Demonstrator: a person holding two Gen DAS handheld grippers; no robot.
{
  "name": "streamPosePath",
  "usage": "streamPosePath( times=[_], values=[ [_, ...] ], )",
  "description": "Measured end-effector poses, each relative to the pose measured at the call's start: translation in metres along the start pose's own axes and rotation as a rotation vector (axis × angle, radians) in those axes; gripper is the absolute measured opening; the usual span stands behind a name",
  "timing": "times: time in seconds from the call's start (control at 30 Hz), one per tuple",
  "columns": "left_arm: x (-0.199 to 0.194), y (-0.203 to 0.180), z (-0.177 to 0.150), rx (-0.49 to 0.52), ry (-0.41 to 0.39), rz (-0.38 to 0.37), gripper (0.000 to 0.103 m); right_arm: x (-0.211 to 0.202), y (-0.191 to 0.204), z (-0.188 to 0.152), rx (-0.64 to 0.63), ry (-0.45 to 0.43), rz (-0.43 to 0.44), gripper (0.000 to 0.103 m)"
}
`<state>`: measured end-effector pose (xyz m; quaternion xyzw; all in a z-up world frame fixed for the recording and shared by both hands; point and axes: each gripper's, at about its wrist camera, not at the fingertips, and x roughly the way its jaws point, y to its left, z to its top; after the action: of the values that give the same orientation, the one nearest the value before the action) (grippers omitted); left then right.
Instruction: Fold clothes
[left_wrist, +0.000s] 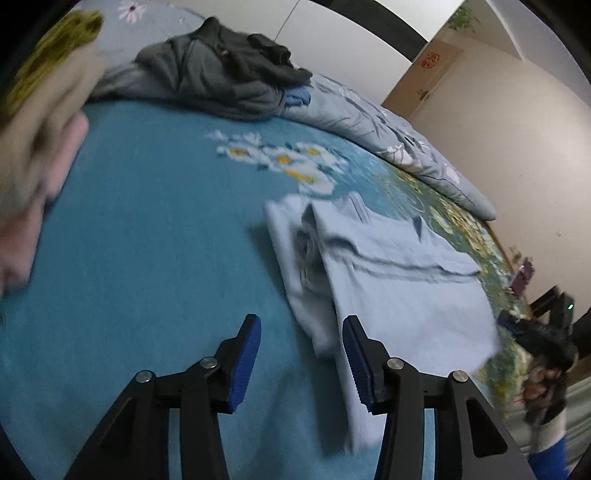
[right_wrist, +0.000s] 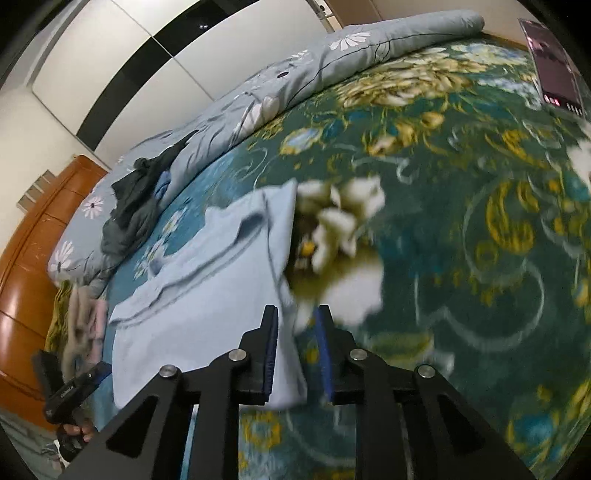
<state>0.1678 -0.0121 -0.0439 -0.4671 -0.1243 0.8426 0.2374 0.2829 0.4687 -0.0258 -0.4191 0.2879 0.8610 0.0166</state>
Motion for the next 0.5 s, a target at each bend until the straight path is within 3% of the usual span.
streamPosePath(
  times=[0.5],
  values=[
    [0.037,-0.032,0.036,0.259,-0.073,0.234,0.048,0.065,0.05,0.057,-0.258,0.022,-0.194,0.021]
  ],
)
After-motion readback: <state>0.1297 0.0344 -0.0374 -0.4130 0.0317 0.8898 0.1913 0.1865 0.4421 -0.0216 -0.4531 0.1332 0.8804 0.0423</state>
